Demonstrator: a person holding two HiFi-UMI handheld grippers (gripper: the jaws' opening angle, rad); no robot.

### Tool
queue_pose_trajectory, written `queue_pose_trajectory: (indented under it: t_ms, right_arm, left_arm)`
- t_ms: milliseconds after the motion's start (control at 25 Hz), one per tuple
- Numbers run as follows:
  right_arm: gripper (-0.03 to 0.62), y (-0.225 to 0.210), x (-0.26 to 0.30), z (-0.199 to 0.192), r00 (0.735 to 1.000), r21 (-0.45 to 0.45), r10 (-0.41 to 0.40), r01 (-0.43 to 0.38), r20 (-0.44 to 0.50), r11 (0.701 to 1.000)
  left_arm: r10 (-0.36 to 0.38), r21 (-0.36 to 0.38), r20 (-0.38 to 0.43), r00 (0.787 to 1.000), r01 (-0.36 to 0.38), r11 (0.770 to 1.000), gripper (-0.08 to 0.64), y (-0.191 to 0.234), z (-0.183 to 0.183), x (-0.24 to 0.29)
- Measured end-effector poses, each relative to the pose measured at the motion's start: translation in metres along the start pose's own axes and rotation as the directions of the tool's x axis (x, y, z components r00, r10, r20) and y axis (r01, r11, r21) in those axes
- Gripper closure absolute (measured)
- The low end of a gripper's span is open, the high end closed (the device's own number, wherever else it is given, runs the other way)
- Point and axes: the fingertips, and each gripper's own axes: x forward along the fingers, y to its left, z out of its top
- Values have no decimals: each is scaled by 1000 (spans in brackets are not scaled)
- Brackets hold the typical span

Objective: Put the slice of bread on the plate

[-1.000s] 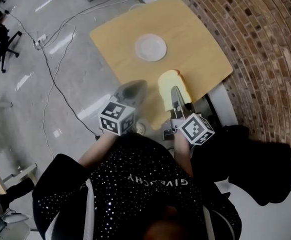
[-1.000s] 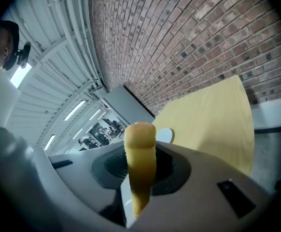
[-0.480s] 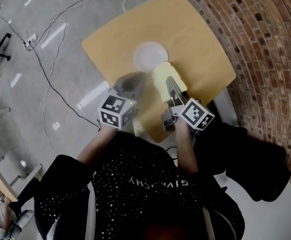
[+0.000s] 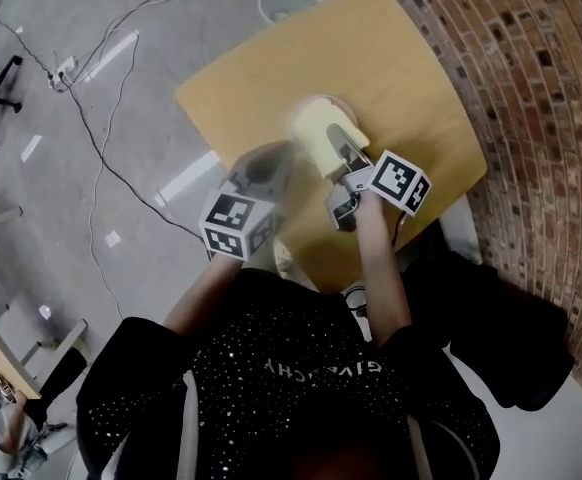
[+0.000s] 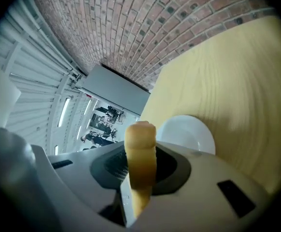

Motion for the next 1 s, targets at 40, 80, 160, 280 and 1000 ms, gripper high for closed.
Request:
queue_pose_trajectory:
  t_ms: [40, 80, 160, 280, 1000]
  right_arm:
    - [499, 0, 6, 0, 1000, 15, 4, -4, -7, 1000]
    - [499, -1, 12, 0, 1000, 24, 5, -5, -15, 1000]
    - [499, -3, 21, -1, 999, 31, 1, 1, -39, 1000]
    - [499, -8, 29, -4, 997, 34, -13, 15, -71, 999]
    - [283, -3, 23, -9, 932, -544, -359, 277, -50, 792]
  left_arm:
    - [2, -3, -3, 1000, -2, 1000, 550, 2, -1, -1]
    - [4, -5, -5, 1000, -4, 1000, 550, 4, -1, -2]
    - [9, -8, -5, 1000, -9, 1000, 550, 8, -1, -3]
    - [22, -15, 0, 1000, -22, 1000, 550, 14, -1, -5]
    - [31, -25, 21, 999, -31, 999, 549, 11, 1, -11]
